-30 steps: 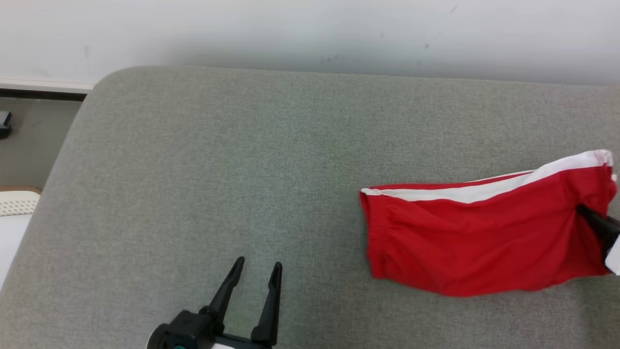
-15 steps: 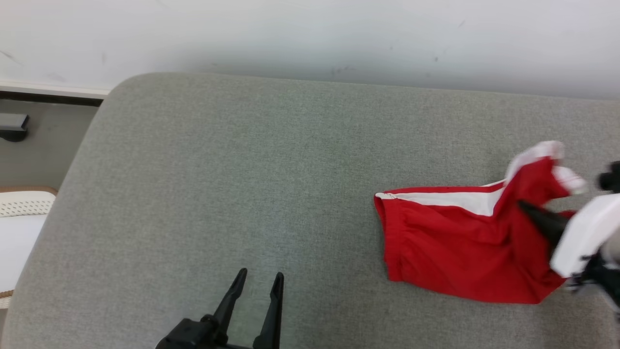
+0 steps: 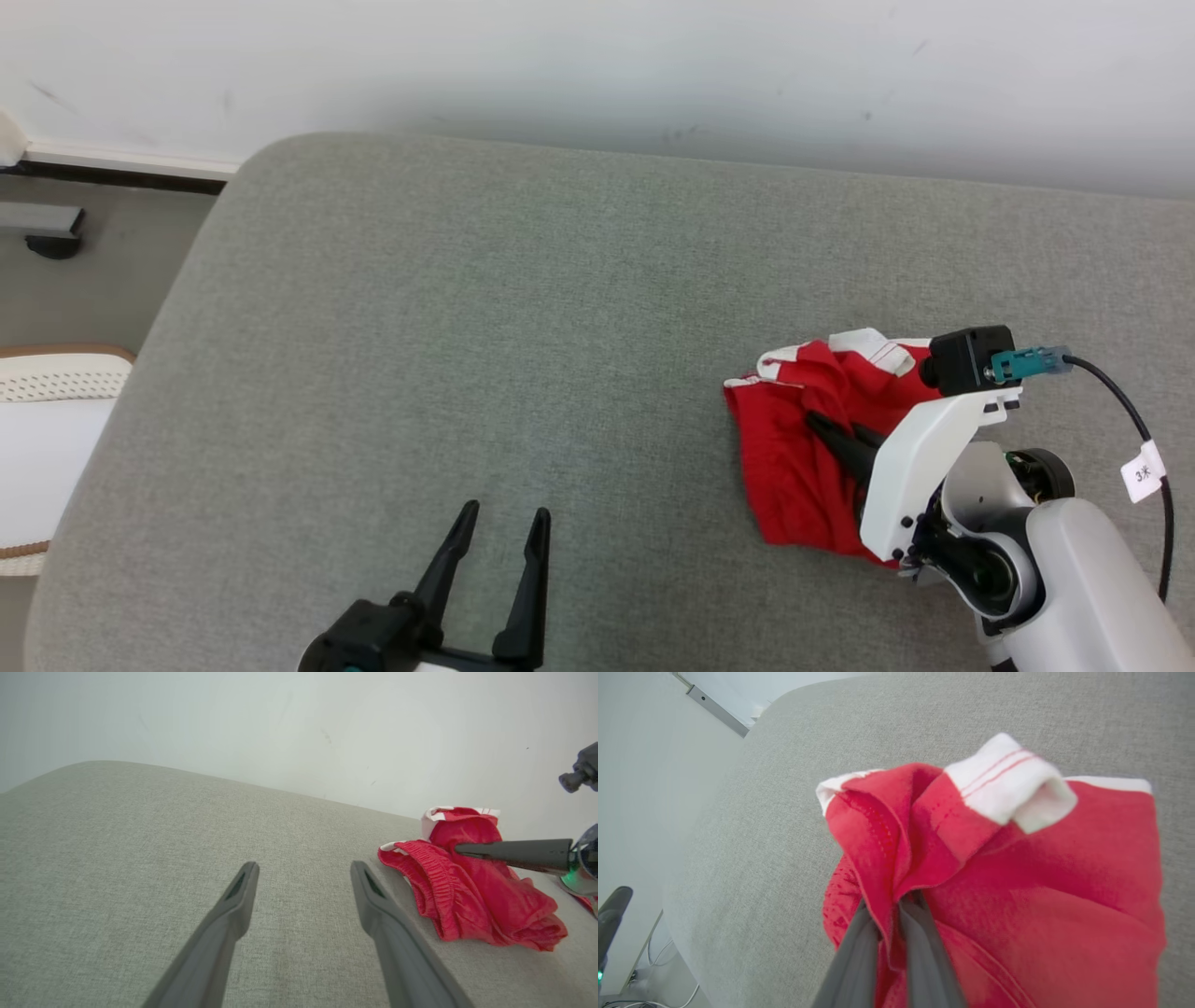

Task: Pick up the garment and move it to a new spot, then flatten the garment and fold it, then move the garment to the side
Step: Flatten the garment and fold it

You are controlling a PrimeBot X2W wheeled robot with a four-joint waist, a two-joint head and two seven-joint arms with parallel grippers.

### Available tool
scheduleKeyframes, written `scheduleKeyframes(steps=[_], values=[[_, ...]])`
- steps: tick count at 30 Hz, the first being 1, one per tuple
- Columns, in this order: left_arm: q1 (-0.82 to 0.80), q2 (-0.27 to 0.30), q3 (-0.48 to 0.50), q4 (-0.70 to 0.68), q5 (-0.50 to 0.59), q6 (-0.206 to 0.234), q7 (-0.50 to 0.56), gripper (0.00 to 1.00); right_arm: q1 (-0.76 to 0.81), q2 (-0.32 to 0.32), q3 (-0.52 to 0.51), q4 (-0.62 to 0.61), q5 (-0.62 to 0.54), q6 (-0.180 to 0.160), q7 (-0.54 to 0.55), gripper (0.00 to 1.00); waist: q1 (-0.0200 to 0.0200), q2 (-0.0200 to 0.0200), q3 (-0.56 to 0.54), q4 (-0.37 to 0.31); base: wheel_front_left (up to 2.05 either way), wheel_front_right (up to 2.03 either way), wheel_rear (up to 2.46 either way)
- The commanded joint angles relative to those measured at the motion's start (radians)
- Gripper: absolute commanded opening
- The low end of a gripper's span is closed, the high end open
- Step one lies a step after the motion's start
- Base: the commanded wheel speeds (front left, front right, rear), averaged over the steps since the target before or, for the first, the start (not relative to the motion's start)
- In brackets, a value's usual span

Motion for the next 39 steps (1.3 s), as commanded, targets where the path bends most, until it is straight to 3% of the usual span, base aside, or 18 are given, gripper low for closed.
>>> scheduleKeyframes(steps=[1,3,4,5,6,16,26,33,39], values=[[0.0,0.003,0.001,0.0,0.004,0.004,0.0,1.0,-0.007,-0.001,0.004,0.013,0.0,0.0,-0.014,0.0,0.0,0.0,-0.001,0.002,0.0,0.0,0.0],[0.005,0.003,-0.001,0.001,0.001,0.006,0.0,1.0,-0.017,0.0,0.01,0.046,0.013,0.0,-0.053,0.0,0.0,0.0,-0.003,0.004,0.0,0.0,0.0],[0.007,0.003,-0.004,0.001,-0.001,0.007,0.0,1.0,-0.023,0.0,0.012,0.062,0.019,0.0,-0.075,0.12,0.0,0.0,-0.003,0.004,0.0,0.0,0.0],[0.01,0.003,-0.006,0.002,-0.004,0.008,0.0,1.0,-0.028,0.0,0.021,0.075,0.032,0.0,-0.097,0.42,0.0,0.0,-0.004,0.003,0.0,0.0,0.0],[0.012,0.003,-0.008,0.003,-0.007,0.009,0.0,1.0,-0.029,0.0,0.03,0.087,0.051,0.0,-0.115,1.0,0.0,0.0,-0.005,0.001,0.0,0.0,0.0],[0.013,0.003,-0.008,0.012,-0.001,0.008,0.0,1.0,-0.047,0.0,0.232,0.127,0.245,0.0,-0.264,1.0,0.0,0.0,-0.014,-0.035,0.0,0.0,0.0],[0.028,0.003,0.034,0.024,0.014,-0.001,0.0,1.0,-0.023,0.0,0.417,0.088,0.302,0.0,-0.401,1.0,0.0,0.0,-0.037,-0.072,0.0,0.0,0.0],[0.064,0.003,0.061,0.034,0.024,-0.005,0.0,1.0,0.055,-0.011,0.391,0.023,0.198,0.0,-0.497,1.0,0.0,0.0,-0.093,-0.099,0.0,0.0,0.0],[0.1,0.003,0.092,0.025,0.035,-0.006,0.0,1.0,0.172,-0.092,0.278,-0.064,0.046,0.0,-0.568,1.0,0.0,0.0,-0.137,-0.126,0.0,0.0,0.0]])
